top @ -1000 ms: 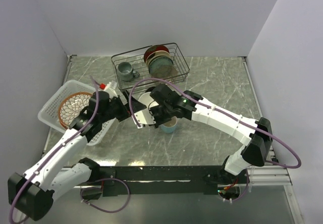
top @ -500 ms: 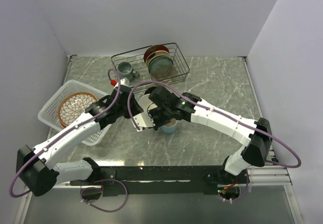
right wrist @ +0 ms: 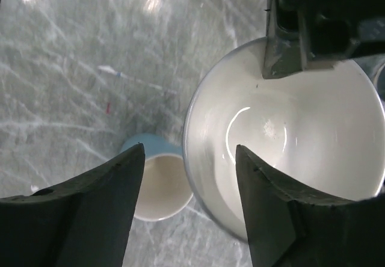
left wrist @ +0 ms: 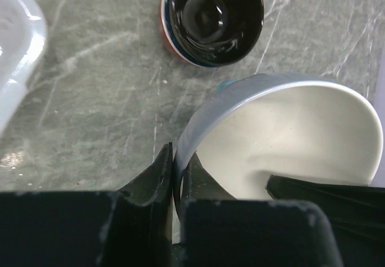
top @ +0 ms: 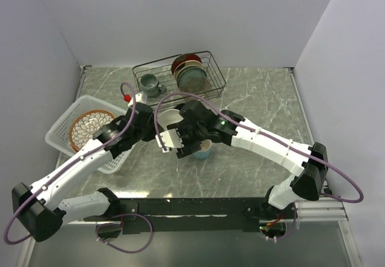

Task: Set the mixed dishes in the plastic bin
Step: Pick up the bowl from the center of the board, then place the bowl in the plastic bin.

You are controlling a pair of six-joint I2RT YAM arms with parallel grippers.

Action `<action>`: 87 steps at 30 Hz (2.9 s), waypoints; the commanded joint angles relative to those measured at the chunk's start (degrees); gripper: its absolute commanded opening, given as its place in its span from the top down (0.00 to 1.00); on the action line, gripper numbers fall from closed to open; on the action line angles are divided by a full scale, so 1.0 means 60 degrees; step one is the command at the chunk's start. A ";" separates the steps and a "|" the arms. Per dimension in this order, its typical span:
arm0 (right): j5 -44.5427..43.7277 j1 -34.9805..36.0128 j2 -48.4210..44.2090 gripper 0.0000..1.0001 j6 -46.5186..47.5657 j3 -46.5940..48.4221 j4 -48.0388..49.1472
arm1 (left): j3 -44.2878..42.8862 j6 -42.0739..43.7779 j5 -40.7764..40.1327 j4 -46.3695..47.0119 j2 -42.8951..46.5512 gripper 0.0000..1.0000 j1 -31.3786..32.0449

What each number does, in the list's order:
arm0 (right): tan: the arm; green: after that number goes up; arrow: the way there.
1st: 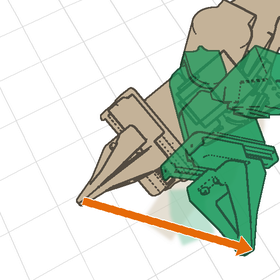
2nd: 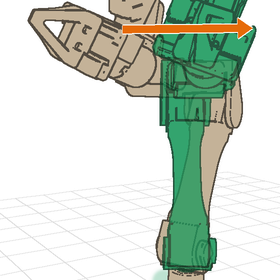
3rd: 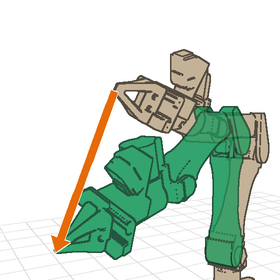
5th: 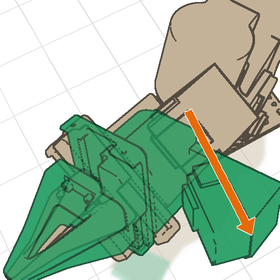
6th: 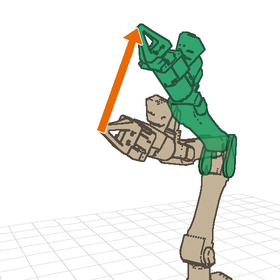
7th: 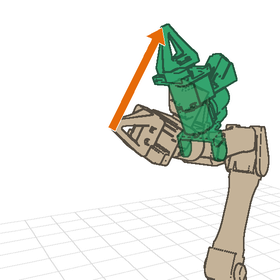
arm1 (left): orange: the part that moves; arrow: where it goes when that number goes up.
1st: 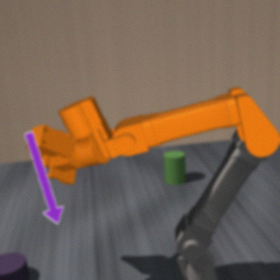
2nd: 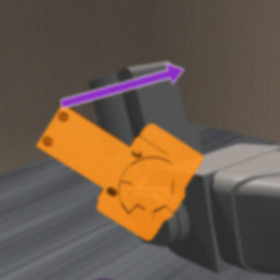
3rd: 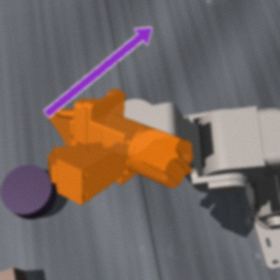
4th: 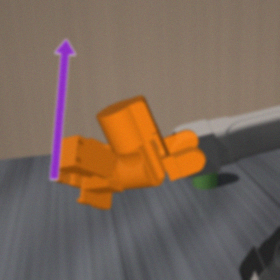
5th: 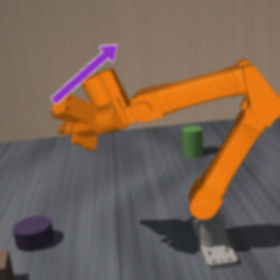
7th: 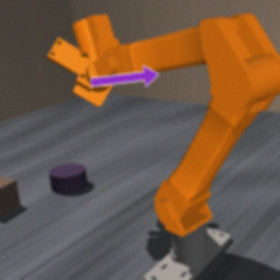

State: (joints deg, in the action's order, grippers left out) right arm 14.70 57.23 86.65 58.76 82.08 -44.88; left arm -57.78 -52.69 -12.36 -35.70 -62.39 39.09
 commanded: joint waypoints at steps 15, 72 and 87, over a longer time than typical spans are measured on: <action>0.2910 -0.1963 -0.1990 0.19 -0.1736 -0.0451 0.1268 | 0.0166 0.0754 -0.0663 -0.0275 0.1828 0.99 -0.3333; 0.7702 -0.7546 -0.5521 0.00 -0.4052 -0.6605 0.5577 | 0.0372 0.0768 0.1430 0.0326 -0.2010 0.01 -1.1276; 0.7570 -0.8176 -0.5887 0.00 -0.3583 -0.6635 0.5254 | 0.0050 0.1207 0.2774 -0.0187 0.0451 0.01 -1.1247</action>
State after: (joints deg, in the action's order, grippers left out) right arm 59.59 9.61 52.47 35.94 42.68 -13.34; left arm -55.64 -47.53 -1.19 -36.49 -63.18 -28.32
